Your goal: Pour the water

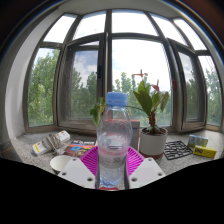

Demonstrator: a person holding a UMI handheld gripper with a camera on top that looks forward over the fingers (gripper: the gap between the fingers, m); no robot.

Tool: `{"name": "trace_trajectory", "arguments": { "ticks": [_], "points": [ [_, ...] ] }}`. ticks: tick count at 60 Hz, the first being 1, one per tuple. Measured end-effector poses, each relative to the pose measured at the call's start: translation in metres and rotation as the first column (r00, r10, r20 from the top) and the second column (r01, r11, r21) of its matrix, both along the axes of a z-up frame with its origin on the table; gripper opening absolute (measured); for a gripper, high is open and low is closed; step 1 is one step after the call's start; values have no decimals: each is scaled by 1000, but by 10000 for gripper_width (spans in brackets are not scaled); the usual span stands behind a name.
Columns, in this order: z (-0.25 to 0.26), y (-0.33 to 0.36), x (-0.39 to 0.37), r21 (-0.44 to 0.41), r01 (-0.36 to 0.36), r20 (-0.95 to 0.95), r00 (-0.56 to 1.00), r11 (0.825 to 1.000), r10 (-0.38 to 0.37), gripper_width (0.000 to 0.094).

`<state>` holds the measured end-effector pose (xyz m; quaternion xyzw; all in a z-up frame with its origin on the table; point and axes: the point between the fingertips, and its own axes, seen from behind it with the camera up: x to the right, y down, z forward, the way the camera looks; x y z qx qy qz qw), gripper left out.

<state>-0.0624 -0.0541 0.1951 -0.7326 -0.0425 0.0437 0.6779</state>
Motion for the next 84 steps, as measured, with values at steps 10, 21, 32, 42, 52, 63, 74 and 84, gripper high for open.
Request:
{"name": "trace_trajectory", "arguments": {
  "ticks": [10,21,32,42,52,63,74,84],
  "points": [
    [-79,15,-3,-91,-25,40,999,996,28,325],
    [-107,18,-9,-76,-50,105,993,996,58,327],
    [-113,17,-7,-115,-24,121,992,993,38,528],
    [-124,-11,2,-225,36,130,991,974,-6,846],
    [-105,-74,7,-266,114,130,988,957,-82,852],
    [-70,-172,-1,-273,170,117,983,947,-143,855],
    [-49,-272,-2,-269,231,134,970,935,-201,853],
    [-42,-338,-1,-252,278,161,956,927,-243,853]
  ]
}}
